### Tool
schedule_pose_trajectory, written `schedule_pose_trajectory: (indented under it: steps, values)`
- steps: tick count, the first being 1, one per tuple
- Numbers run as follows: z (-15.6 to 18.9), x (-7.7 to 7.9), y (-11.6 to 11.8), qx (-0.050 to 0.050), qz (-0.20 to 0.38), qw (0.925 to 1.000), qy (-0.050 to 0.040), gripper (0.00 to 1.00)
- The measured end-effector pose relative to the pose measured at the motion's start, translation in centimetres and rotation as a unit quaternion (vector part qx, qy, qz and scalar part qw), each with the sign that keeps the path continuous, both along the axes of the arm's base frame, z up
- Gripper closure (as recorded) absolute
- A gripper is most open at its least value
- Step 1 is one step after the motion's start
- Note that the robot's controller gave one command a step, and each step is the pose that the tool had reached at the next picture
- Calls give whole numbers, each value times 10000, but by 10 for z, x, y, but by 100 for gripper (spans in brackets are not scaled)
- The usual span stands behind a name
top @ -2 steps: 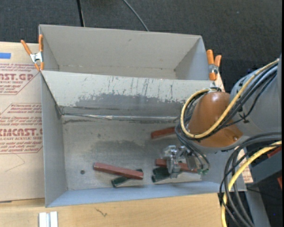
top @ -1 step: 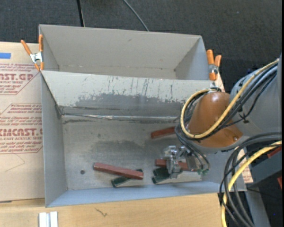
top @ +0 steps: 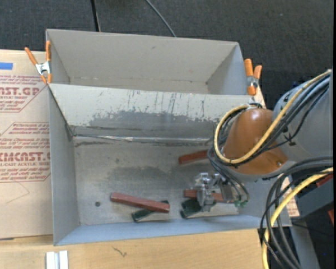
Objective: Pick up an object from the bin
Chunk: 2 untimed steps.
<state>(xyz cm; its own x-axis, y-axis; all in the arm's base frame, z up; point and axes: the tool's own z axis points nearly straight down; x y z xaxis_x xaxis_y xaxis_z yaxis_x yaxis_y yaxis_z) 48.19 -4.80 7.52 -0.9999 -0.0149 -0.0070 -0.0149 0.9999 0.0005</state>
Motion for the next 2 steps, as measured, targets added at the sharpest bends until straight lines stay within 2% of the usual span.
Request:
schedule_pose_trajectory:
  steps: [2]
  values:
    - [25,-2,0,3,2,10000,66,100]
